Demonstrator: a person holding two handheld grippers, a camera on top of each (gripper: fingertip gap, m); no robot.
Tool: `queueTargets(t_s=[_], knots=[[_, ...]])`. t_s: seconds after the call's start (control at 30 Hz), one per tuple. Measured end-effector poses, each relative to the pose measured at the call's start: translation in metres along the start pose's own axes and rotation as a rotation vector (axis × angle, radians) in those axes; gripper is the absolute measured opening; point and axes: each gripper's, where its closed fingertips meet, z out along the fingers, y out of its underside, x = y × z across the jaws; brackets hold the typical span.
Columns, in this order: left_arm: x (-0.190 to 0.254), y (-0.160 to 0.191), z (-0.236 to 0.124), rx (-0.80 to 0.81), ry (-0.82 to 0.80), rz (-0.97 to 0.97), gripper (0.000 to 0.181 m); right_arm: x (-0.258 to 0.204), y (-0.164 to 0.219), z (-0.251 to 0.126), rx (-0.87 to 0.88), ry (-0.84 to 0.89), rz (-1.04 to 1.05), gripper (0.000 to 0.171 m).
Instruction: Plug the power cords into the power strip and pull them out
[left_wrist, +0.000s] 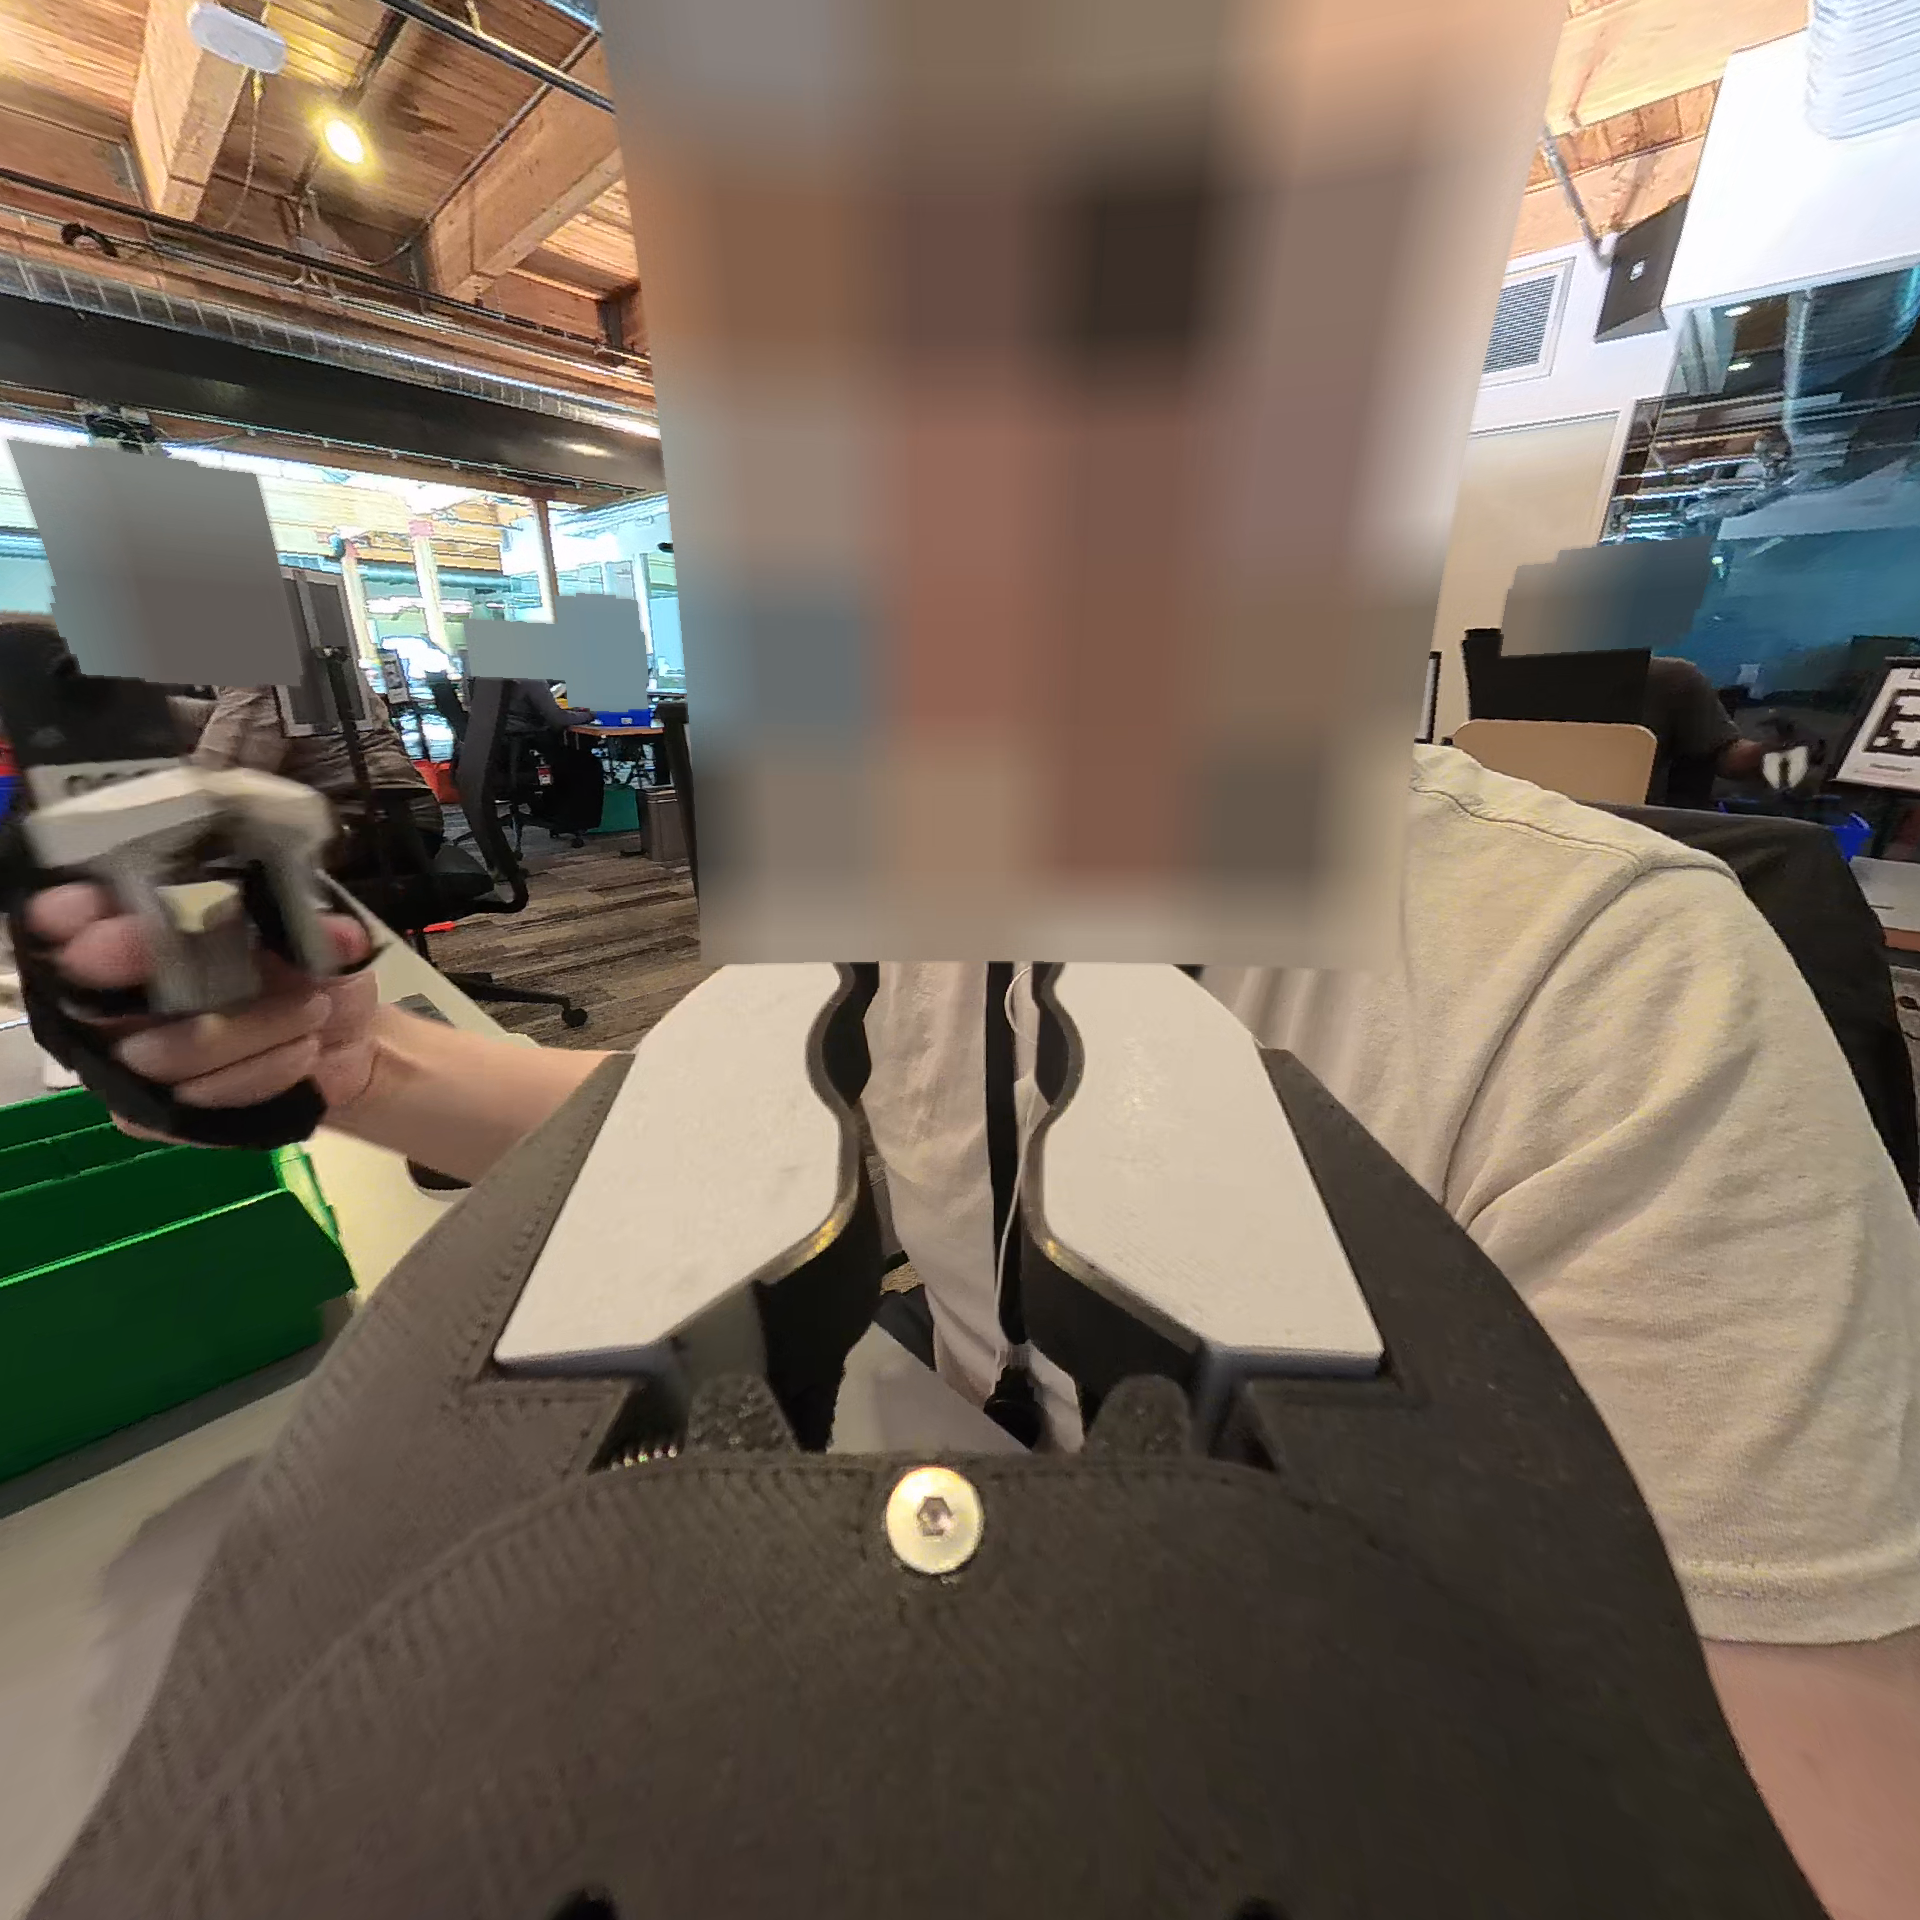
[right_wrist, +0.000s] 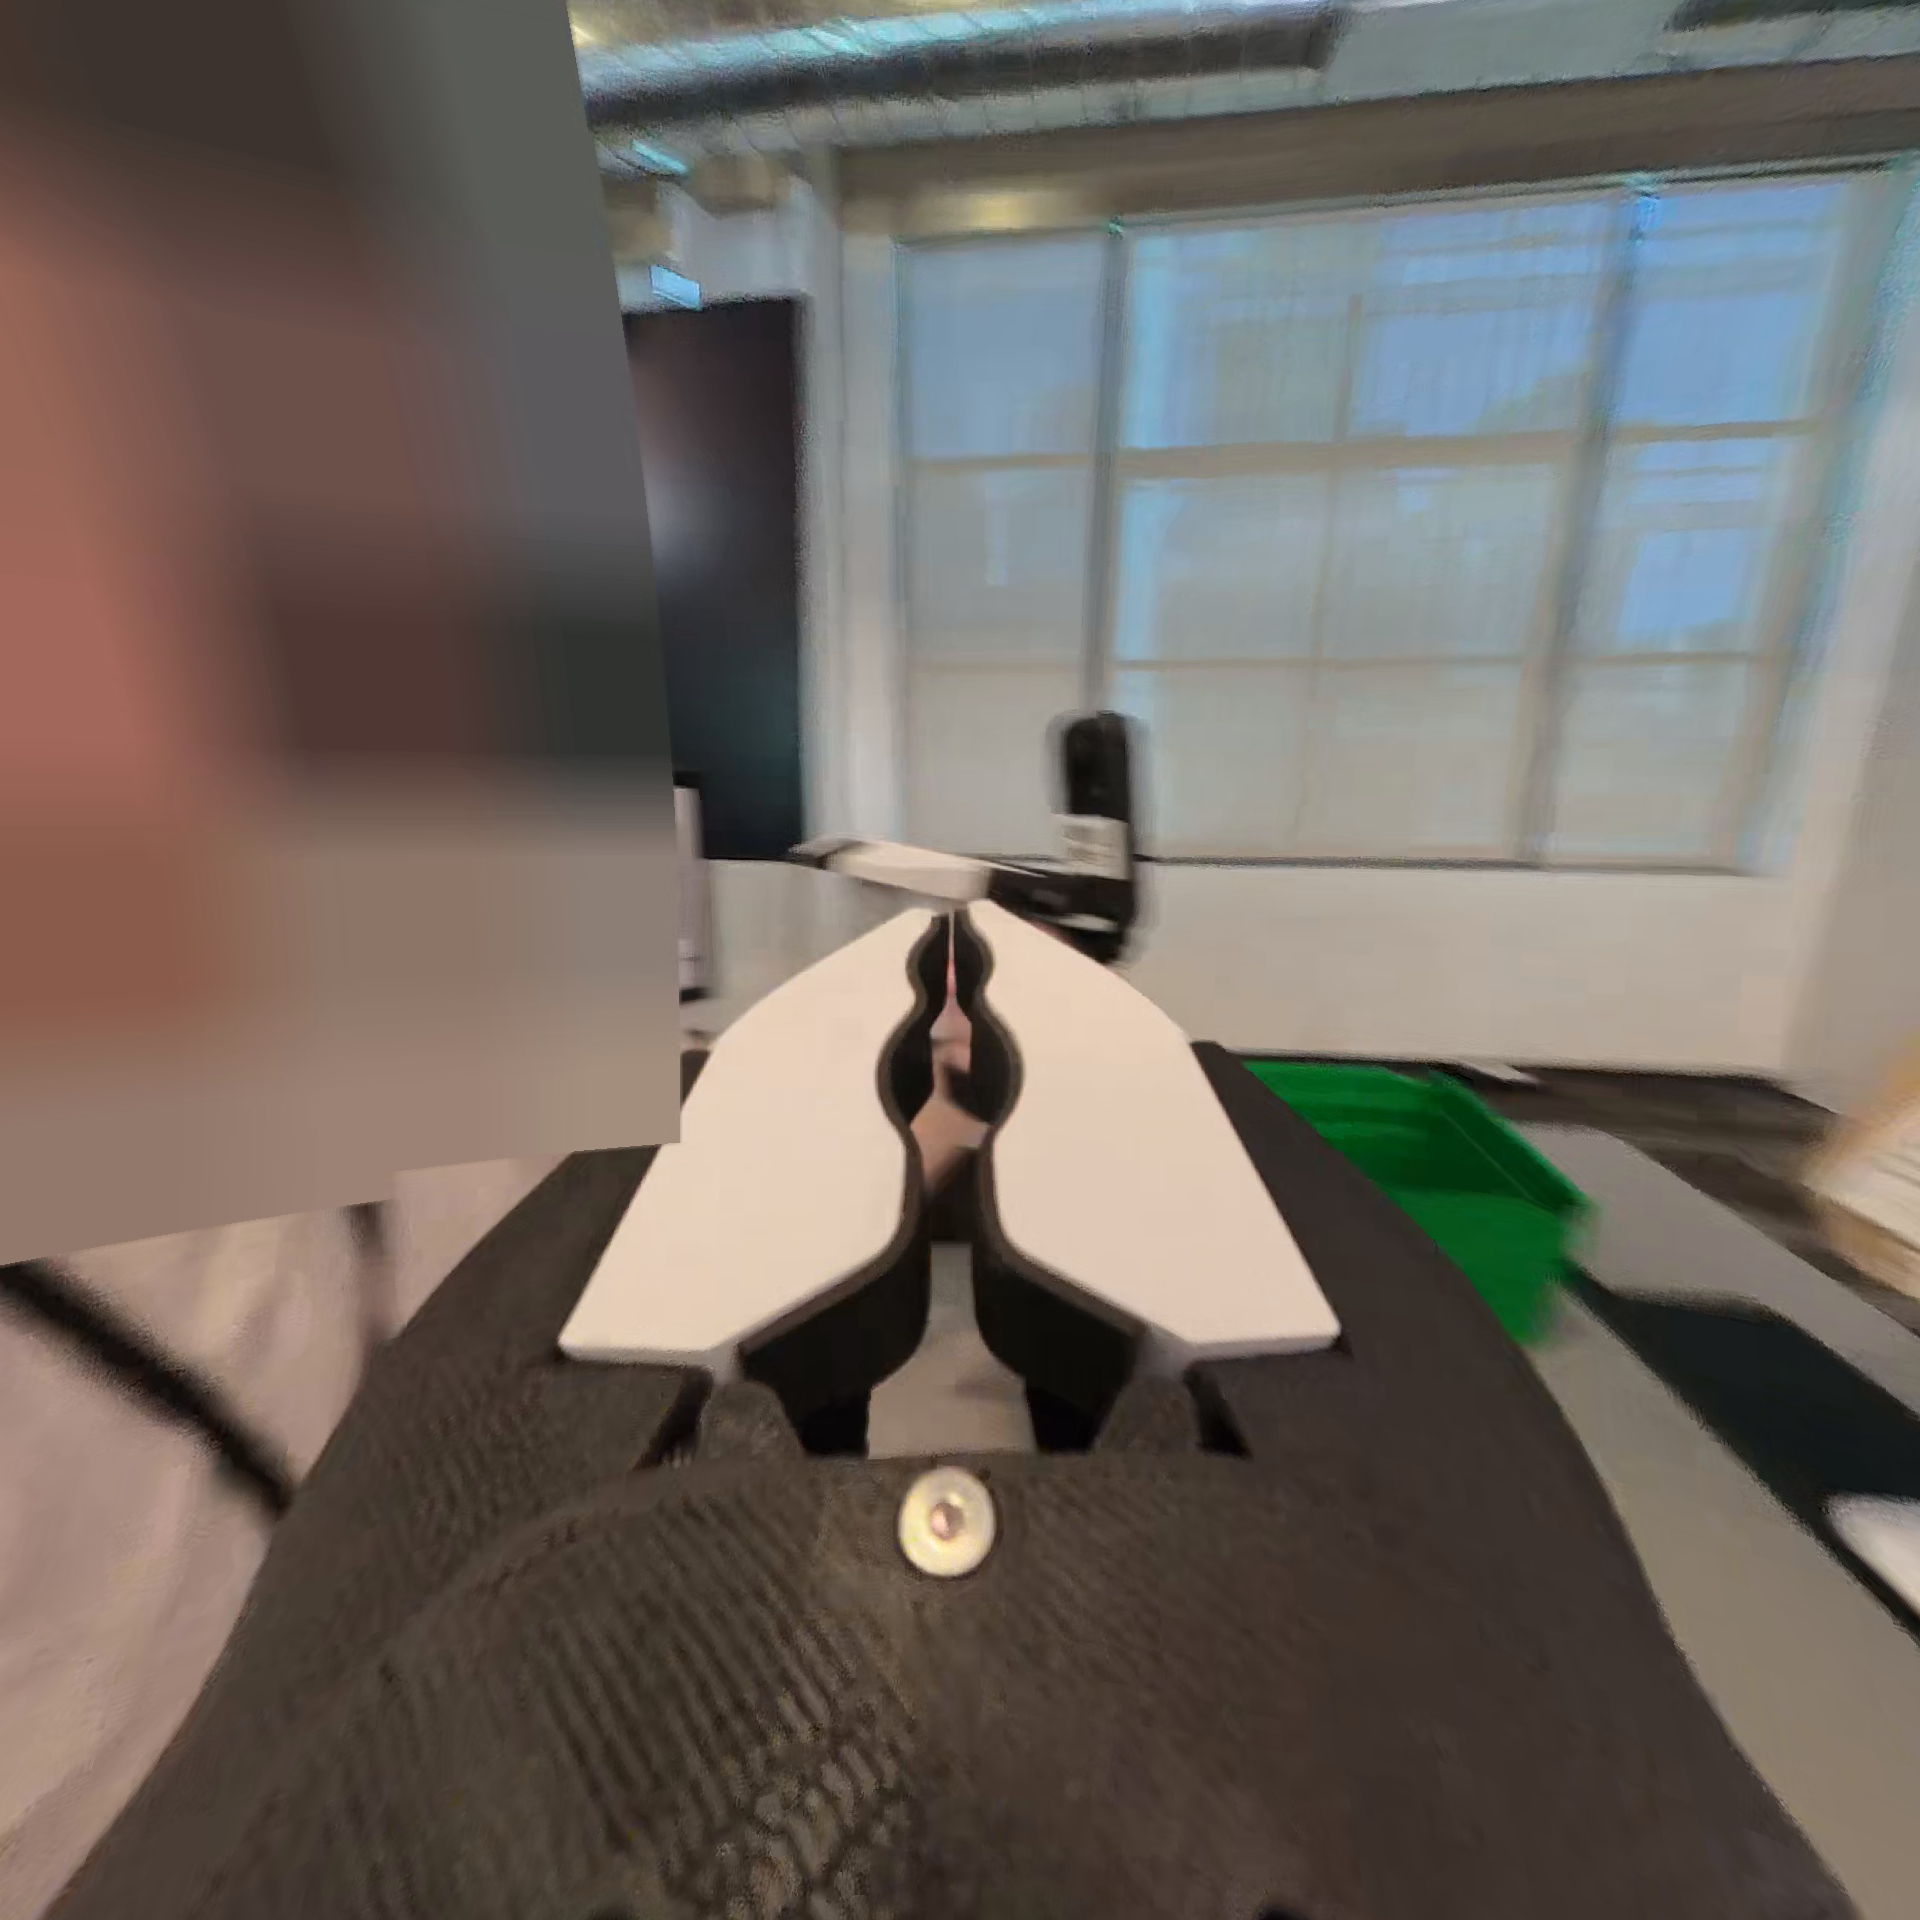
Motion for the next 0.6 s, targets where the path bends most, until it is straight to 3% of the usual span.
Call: queueTargets(t_s=[0.07, 0.13, 0.23, 0.3, 0.4, 0.6], knots=[[-0.005, 0.000, -0.001, -0.008, -0.038, 0.005, 0.026, 0.060, 0.011, -0.016, -0.123, 0.443, -0.145, 0.002], [-0.023, 0.001, -0.005, -0.027, -0.167, 0.029, 0.025, 0.106, 0.015, -0.056, -0.331, 0.870, -0.462, 0.004], [-0.067, 0.002, -0.024, -0.084, -0.489, 0.090, 0.026, 0.131, 0.006, -0.105, -0.617, 1.260, -0.809, 0.007], [-0.086, 0.000, -0.040, -0.101, -0.659, 0.135, 0.025, 0.137, 0.009, -0.115, -0.683, 1.330, -0.820, 0.012], [-0.111, 0.001, -0.069, -0.182, -0.931, 0.218, 0.026, 0.146, 0.026, -0.119, -0.664, 1.324, -0.643, 0.015], [-0.120, 0.028, -0.096, -0.498, -1.151, 0.240, 0.032, 0.155, 0.032, -0.139, -0.704, 1.382, -0.579, 0.018]])
